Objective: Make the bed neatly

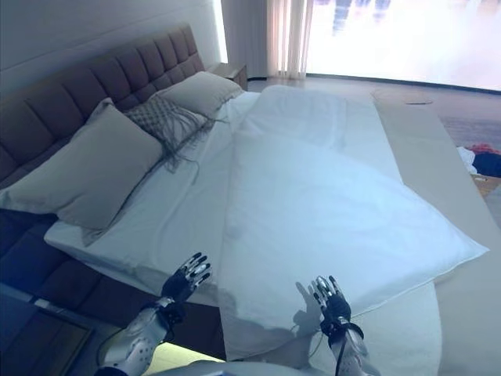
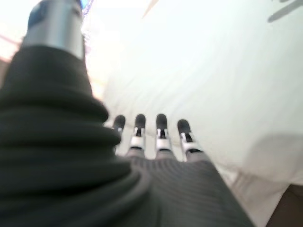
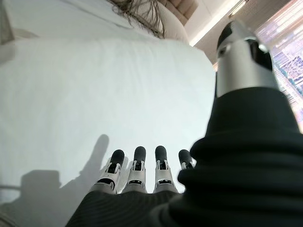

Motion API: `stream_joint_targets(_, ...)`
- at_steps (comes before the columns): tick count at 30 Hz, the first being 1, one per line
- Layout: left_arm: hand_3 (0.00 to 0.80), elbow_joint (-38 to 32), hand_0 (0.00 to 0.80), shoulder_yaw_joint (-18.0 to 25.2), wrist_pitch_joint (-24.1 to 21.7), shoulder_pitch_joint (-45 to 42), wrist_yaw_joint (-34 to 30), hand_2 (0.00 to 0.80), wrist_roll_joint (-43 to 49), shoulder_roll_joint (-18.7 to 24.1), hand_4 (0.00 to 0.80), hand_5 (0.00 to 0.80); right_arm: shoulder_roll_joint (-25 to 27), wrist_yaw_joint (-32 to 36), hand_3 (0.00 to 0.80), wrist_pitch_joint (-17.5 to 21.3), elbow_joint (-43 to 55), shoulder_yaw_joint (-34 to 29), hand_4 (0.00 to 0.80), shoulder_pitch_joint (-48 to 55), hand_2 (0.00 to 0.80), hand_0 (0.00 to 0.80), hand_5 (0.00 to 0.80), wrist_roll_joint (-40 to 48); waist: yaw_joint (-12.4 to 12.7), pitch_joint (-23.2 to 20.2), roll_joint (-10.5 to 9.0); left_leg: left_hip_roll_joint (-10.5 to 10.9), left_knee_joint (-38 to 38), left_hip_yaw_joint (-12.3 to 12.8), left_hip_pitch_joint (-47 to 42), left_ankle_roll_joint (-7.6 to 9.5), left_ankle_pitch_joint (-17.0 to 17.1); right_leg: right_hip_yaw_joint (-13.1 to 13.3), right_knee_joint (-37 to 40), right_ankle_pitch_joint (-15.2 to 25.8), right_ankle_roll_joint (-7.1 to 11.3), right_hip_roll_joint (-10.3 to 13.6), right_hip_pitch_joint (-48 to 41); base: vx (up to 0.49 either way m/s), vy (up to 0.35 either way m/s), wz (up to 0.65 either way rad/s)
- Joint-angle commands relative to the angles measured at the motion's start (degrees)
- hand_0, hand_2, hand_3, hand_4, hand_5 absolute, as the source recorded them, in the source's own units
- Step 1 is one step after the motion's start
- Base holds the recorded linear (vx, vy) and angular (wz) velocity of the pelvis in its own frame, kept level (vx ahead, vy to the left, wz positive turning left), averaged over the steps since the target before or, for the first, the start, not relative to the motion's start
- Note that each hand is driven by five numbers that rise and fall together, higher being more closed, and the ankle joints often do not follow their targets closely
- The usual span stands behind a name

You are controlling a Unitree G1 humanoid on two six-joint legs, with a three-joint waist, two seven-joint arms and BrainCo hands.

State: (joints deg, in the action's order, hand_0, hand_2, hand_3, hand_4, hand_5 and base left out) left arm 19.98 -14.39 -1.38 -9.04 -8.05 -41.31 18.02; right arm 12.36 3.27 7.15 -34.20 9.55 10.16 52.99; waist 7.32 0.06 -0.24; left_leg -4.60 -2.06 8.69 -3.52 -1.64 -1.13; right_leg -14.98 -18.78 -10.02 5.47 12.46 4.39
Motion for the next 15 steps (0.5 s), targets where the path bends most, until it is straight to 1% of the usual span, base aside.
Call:
stream_joint_targets(1,0.000,-5.4,0.000,4.3,-2.3,2.2,-0.7,0.000,0.5,1.4,0.000,0.000,-2.6,1.8,0.000,1.1,1.5,-0.3,0.000,-2.8,0.000,0.000,0.000,0.5,2.1,2.4,-4.40,4.8,-1.8,0.2,0.3,3.92,-2.5,-2.7,14.1,16.6,3.60,2.2,-4.4,0.012,-0.125,-0.02)
stream_joint_targets(6,0.000,-4.5,0.000,4.5,-3.4,1.7,-1.2,0.000,0.5,1.1,0.000,0.000,-2.4,2.0,0.000,0.2,2.0,0.0,0.000,-2.5,0.000,0.000,0.000,0.7,2.1,2.3,-4.55,3.9,-2.2,0.8,0.2,3.44,-2.6,-3.3,15.0,15.1,3.46,1.4,-5.9,0.008,-0.105,0.04)
stream_joint_targets(11,0.000,-3.0,0.000,4.3,-4.1,1.7,-1.7,0.000,2.4,0.1,0.000,0.000,-2.6,2.3,0.000,-3.0,0.1,0.3,0.000,-2.8,0.000,0.000,0.000,3.7,1.7,2.5,-3.95,3.3,-2.7,1.0,0.2,3.02,-2.7,-3.4,15.2,13.0,2.64,-0.4,-6.5,0.011,-0.064,0.05)
stream_joint_targets(12,0.000,-2.4,0.000,4.1,-4.3,1.9,-1.7,0.000,2.6,0.0,0.000,0.000,-2.6,2.2,0.000,-3.5,-0.2,0.4,0.000,-2.9,0.000,0.000,0.000,3.5,1.5,2.7,-3.93,3.2,-3.7,1.5,0.6,2.80,-2.9,-3.4,15.2,12.9,2.44,-0.5,-6.5,-0.024,-0.044,0.11)
stream_joint_targets(13,0.000,-1.4,0.000,3.7,-3.6,2.2,-1.6,0.000,2.3,-0.4,0.000,0.000,-2.7,1.6,0.000,-4.5,-0.5,0.5,0.000,-2.9,0.000,0.000,0.000,2.8,1.3,3.0,-4.06,3.0,-6.3,2.6,1.5,2.36,-3.4,-3.7,15.5,13.0,2.12,-0.6,-6.8,-0.060,-0.034,0.13)
stream_joint_targets(14,0.000,-0.7,0.000,3.3,-3.0,2.9,-1.6,0.000,1.7,-0.9,0.000,0.000,-2.4,1.6,0.000,-4.4,-0.5,0.8,0.000,-3.0,0.000,0.000,0.000,2.6,0.8,3.6,-4.32,2.2,-10.6,4.1,3.0,1.88,-3.8,-4.2,15.6,13.1,1.74,-0.2,-6.9,-0.084,-0.029,0.13)
stream_joint_targets(15,0.000,-0.1,0.000,3.1,-2.5,3.6,-1.6,0.000,1.7,-1.1,0.000,0.000,-2.1,1.4,0.000,-4.0,-0.8,1.1,0.000,-3.3,0.000,0.000,0.000,2.7,0.6,4.0,-4.65,1.5,-14.3,4.1,4.4,1.53,-4.3,-4.5,15.5,13.1,1.33,0.2,-6.8,-0.118,0.013,0.15)
